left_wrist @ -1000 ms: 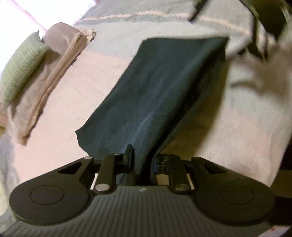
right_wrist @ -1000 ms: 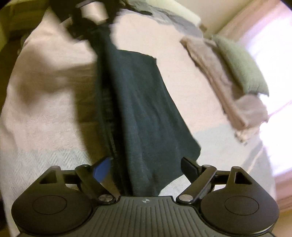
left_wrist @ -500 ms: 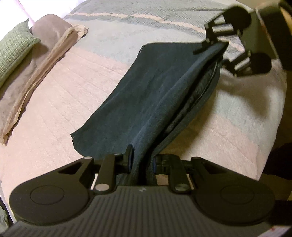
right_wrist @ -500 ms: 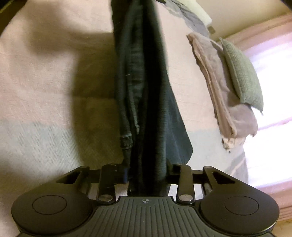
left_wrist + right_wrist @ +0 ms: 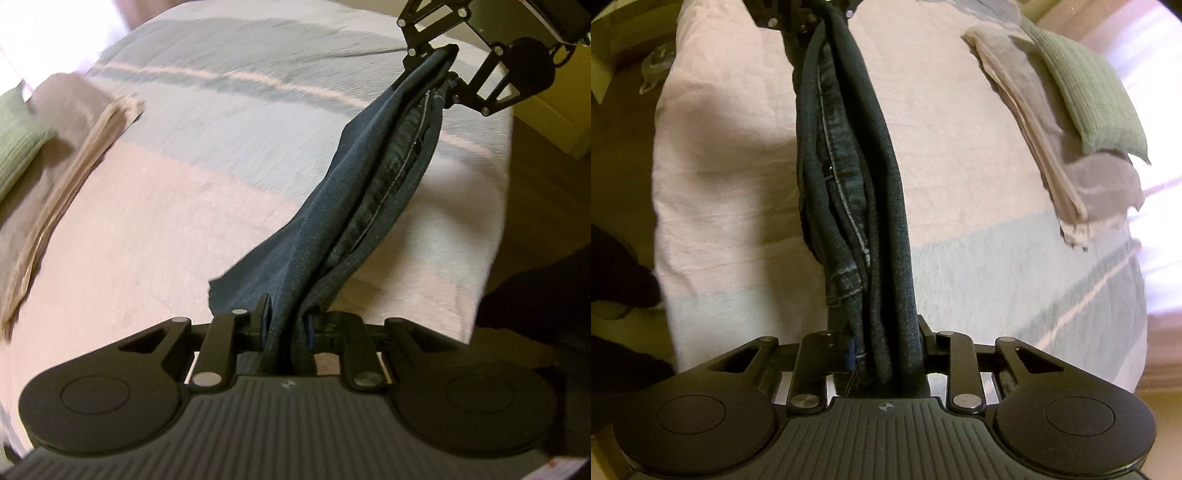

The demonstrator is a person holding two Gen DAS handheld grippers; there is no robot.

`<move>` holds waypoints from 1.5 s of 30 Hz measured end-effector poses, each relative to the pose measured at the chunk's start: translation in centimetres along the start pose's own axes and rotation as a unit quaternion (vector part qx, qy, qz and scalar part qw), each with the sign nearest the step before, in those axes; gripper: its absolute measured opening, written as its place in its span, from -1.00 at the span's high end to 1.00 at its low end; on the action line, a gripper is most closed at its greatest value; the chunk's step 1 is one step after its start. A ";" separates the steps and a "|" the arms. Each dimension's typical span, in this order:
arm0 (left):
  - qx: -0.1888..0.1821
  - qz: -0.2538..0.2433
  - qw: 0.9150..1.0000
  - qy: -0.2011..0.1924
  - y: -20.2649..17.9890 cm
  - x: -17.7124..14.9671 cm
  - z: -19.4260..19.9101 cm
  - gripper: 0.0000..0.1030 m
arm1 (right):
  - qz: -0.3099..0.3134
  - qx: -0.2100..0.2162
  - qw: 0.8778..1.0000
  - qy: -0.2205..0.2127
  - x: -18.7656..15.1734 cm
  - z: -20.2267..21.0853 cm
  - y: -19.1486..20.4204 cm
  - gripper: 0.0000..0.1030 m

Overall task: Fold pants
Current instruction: 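Carry the lifted jeans bundle with both grippers along the bed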

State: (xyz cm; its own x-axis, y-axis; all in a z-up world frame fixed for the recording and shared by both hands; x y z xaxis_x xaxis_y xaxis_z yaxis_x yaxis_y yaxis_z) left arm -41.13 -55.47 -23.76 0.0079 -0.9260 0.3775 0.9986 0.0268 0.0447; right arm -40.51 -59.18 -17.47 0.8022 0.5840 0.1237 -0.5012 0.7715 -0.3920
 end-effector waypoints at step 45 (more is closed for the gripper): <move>0.016 -0.220 0.962 -0.160 -21.8 52.7 -23.4 0.73 | -0.218 -0.239 0.938 0.124 -52.7 1.6 -20.2 0.48</move>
State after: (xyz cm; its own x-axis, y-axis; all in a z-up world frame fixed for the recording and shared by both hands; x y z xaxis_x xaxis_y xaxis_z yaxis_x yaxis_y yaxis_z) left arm -61.27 -113.66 -26.54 -0.4362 -0.6877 0.5804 0.8998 -0.3241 0.2922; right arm -73.17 -105.17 -14.58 0.9775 0.1179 0.1747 0.0468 0.6870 -0.7252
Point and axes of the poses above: each gripper's, at about its wrist camera, not at the fingertips, and z roughly against the way its jaws point, y to its left, x to its top, the point moved 4 cm from there along -z, roughly the way its jaws point, and after that the axes turned 12 degrees about z, right-handed, at the moved point
